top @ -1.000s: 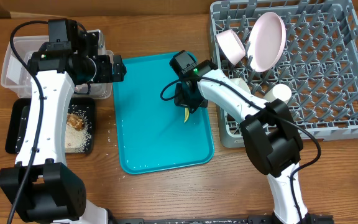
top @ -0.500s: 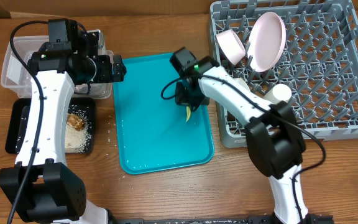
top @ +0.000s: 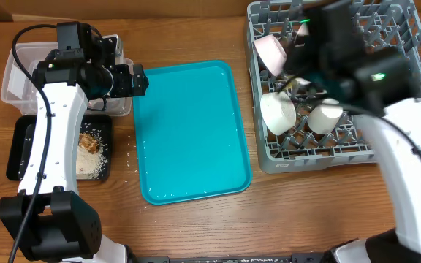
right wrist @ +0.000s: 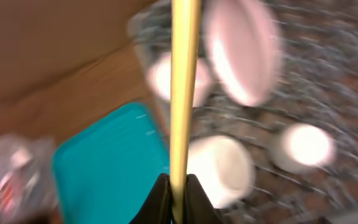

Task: Sort waste into correct bins and load items into the dishwasher
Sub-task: 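Carry the yellow spoon with the right gripper and drop it in the rack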

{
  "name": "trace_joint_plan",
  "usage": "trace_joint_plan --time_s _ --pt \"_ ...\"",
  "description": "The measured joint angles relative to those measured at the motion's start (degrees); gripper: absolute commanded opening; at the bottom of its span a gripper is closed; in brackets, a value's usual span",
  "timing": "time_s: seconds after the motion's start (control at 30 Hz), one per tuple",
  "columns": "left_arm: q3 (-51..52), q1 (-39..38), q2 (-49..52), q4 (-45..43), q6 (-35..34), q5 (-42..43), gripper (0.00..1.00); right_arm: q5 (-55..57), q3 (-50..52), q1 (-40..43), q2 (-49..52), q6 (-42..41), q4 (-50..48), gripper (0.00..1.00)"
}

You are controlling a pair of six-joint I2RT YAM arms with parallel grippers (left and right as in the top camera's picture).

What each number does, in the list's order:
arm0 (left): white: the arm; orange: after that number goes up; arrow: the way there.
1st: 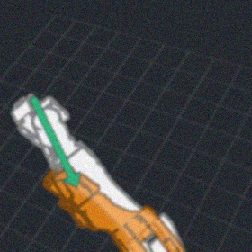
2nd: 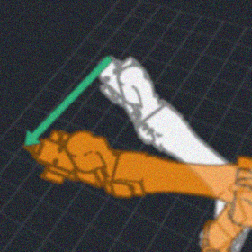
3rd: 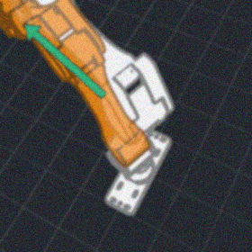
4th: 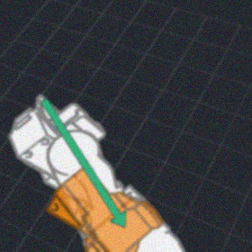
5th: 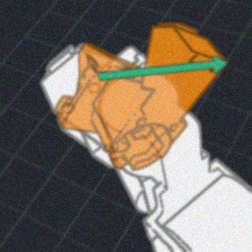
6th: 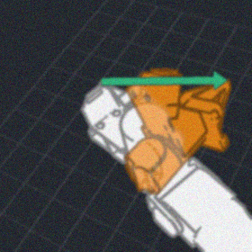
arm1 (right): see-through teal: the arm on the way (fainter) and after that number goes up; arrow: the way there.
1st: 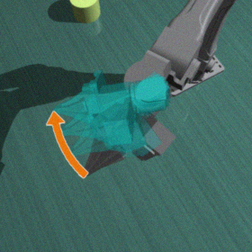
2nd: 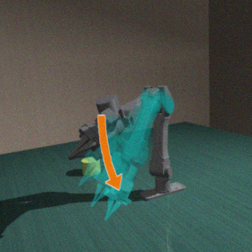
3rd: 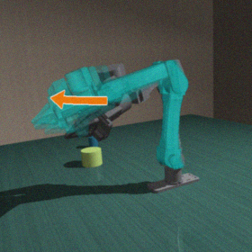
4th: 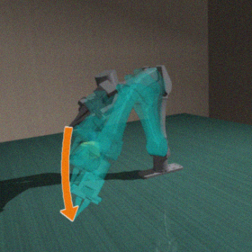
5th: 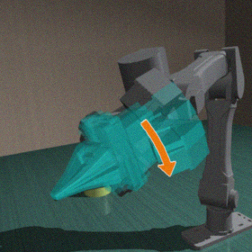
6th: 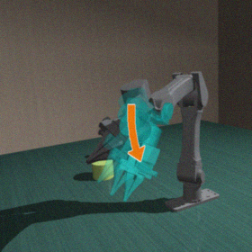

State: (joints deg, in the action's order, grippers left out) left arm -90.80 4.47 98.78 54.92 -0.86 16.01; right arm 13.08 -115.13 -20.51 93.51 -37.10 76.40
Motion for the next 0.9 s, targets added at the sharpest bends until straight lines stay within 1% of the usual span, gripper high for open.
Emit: trace_joint_plan --time_s 0.1,0.33,0.53,0.7,0.73,0.77,0.8,0.9 --pt "0.0 0.0 0.0 0.0 0.0 0.0 1.0 1.3 1.1 6.2 1.2 -6.6 3.6 0.04" --pt "0.0 0.0 0.0 0.0 0.0 0.0 1.0 2.3 7.2 14.4 2.7 -26.2 10.6 0.04" --pt "0.0 0.0 0.0 0.0 0.0 0.0 1.0 2.7 12.5 15.6 2.7 -37.8 11.2 0.04" --pt "0.0 0.0 0.0 0.0 0.0 0.0 1.0 2.4 19.1 15.6 2.7 -48.0 10.3 0.04" --pt "0.0 0.0 0.0 0.0 0.0 0.0 1.0 2.3 20.1 15.6 2.7 -49.2 10.1 0.04" --pt "0.0 0.0 0.0 0.0 0.0 0.0 1.0 2.3 21.0 15.6 2.7 -50.1 9.6 0.14" --pt "0.0 0.0 0.0 0.0 0.0 0.0 1.0 2.1 22.8 15.6 2.7 -52.0 8.4 0.21" --pt "0.0 0.0 0.0 0.0 0.0 0.0 1.0 2.0 26.4 15.6 2.7 -54.1 4.3 0.21"
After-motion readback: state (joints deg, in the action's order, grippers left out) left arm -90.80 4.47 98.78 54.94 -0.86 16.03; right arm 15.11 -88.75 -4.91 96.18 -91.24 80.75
